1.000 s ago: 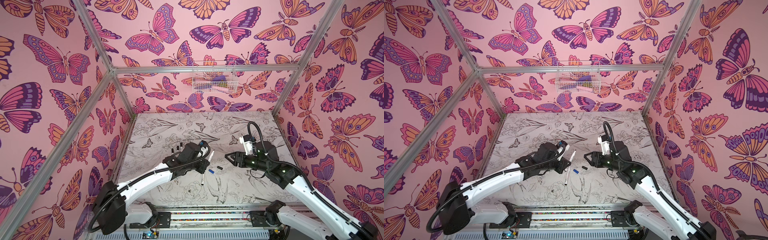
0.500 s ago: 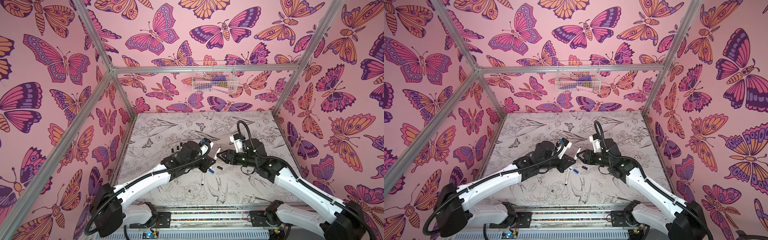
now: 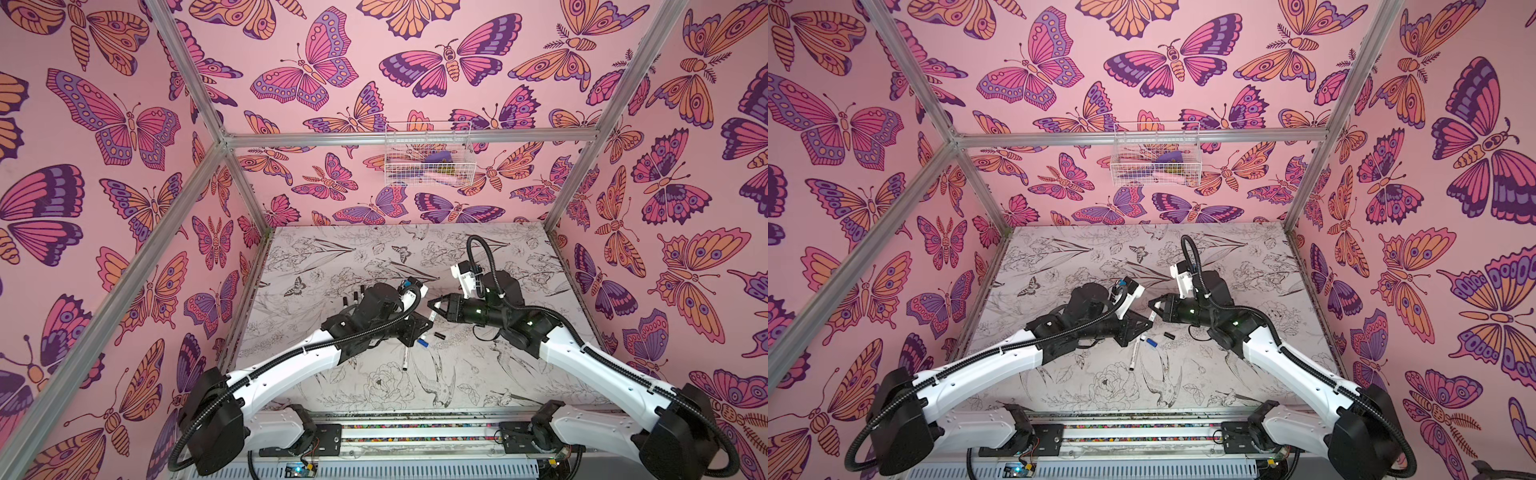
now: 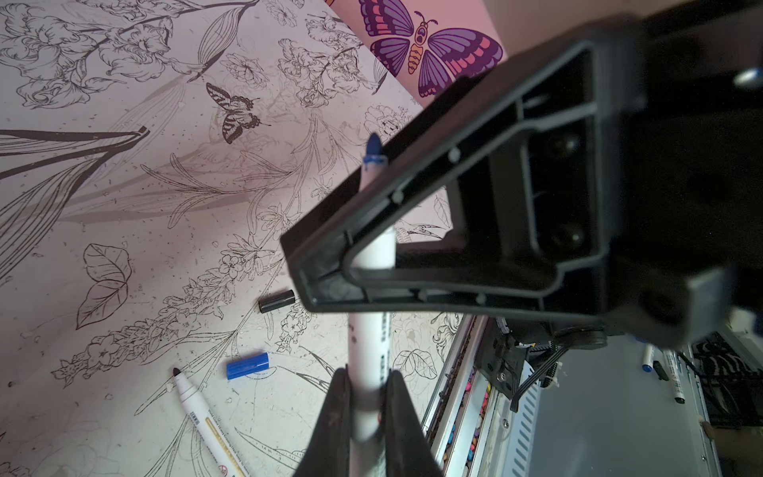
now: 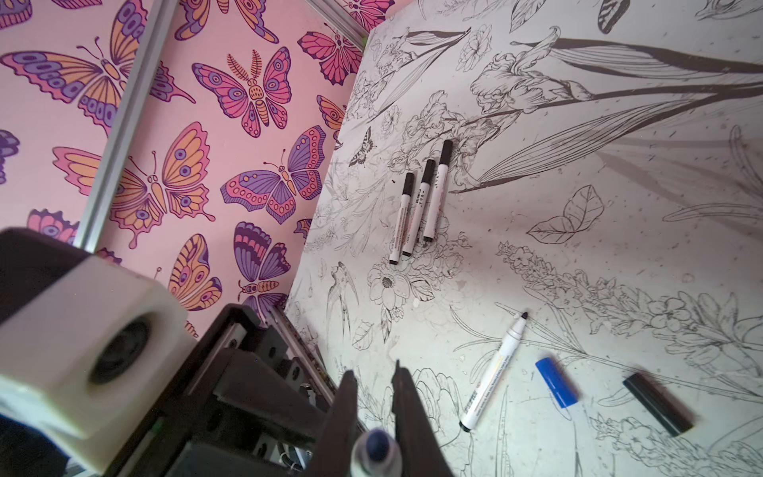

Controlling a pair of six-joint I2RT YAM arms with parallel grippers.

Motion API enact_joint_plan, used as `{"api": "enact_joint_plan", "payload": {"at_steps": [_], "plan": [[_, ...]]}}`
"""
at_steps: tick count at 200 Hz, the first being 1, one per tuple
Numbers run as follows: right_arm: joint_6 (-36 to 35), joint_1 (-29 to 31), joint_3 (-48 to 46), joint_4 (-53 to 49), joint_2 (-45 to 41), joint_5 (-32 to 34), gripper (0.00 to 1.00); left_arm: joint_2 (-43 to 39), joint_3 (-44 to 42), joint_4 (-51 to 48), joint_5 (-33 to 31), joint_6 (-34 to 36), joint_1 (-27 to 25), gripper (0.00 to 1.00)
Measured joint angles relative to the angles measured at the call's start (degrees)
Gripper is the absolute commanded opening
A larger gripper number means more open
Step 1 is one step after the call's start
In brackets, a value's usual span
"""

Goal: Insert the pens into the pen caps
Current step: 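Lift the blue-tipped marker upright toward the right gripper with the left gripper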

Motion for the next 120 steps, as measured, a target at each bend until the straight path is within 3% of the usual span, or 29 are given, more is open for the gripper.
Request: {"api": "enact_joint_plan", "payload": {"at_steps": [38, 120], "plan": [[-0.02, 0.00, 0.00, -0.17, 0.00, -0.02, 0.05, 1.20, 0.02, 0.96, -0.11, -0.11, -0.02, 0.29], [-0.72, 0.85, 0.00, -0.72, -1.01, -0.28, 0.02, 4.09, 3.65, 1.01, -0.26, 1.33, -0.26, 0.26]]}}
